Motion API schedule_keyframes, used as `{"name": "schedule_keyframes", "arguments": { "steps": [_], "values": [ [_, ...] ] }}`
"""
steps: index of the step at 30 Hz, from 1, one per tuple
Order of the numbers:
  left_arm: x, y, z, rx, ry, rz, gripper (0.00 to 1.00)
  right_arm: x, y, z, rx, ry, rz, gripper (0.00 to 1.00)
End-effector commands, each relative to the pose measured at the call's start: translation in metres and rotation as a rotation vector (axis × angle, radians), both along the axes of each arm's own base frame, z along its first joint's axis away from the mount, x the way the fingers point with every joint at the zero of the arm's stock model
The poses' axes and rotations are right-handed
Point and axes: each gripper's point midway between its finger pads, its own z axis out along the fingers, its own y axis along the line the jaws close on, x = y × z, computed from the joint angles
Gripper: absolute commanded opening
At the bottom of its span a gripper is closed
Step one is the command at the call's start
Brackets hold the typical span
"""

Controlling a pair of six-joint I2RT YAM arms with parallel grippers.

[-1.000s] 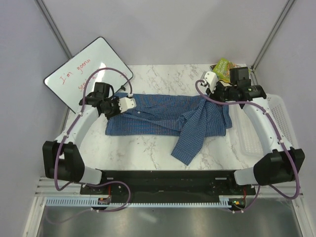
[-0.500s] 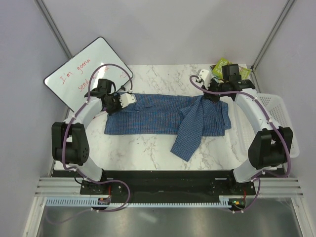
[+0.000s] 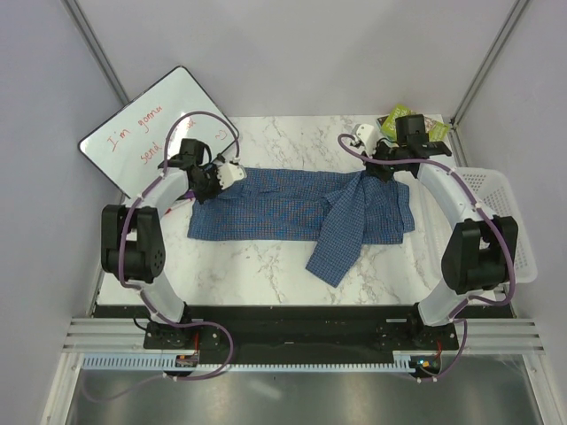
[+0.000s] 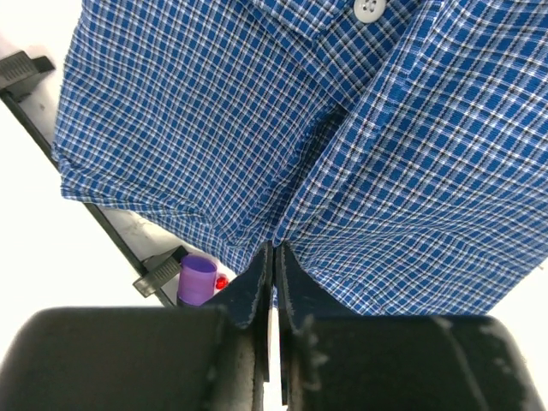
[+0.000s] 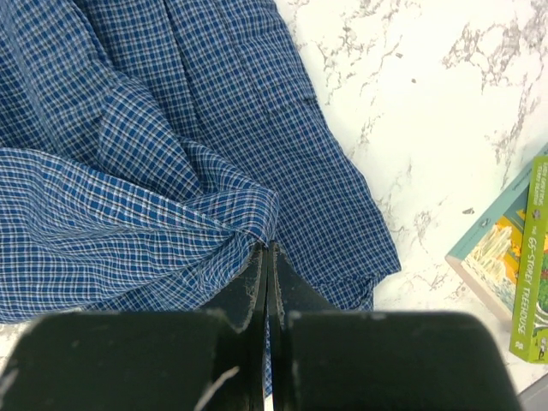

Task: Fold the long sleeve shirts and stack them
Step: Fold the shirt

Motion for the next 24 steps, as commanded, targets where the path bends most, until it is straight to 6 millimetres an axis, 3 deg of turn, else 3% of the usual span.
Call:
{"name": "schedule_keyframes", "arguments": {
  "steps": [1, 7, 10, 13, 15, 19, 24],
  "values": [
    [0.020, 0.007, 0.007, 0.012, -0.058, 0.043, 0.12, 0.007, -0.012, 0.006, -0.017, -0.053, -0.026, 0.00],
    [0.031, 0.010, 0.007, 0.006, -0.063, 0.103, 0.23, 0.018, -0.016, -0.003, -0.027, -0.050, -0.072, 0.00],
    [0.034, 0.013, 0.012, -0.007, -0.069, 0.160, 0.32, 0.024, -0.019, -0.007, -0.028, -0.040, -0.124, 0.00],
    [0.026, 0.006, 0.029, -0.077, -0.083, 0.175, 0.34, 0.023, -0.022, -0.015, -0.041, -0.017, -0.157, 0.00],
    [0.009, -0.004, 0.034, -0.114, -0.074, 0.158, 0.36, 0.019, -0.020, -0.021, -0.045, 0.001, -0.169, 0.00],
    [-0.015, -0.010, 0.014, -0.105, 0.008, 0.159, 0.37, 0.020, -0.023, -0.029, -0.059, 0.012, -0.197, 0.00],
    [-0.001, -0.008, 0.000, -0.070, 0.027, 0.123, 0.45, 0.020, -0.021, -0.028, -0.049, 0.015, -0.195, 0.00]
  ]
}}
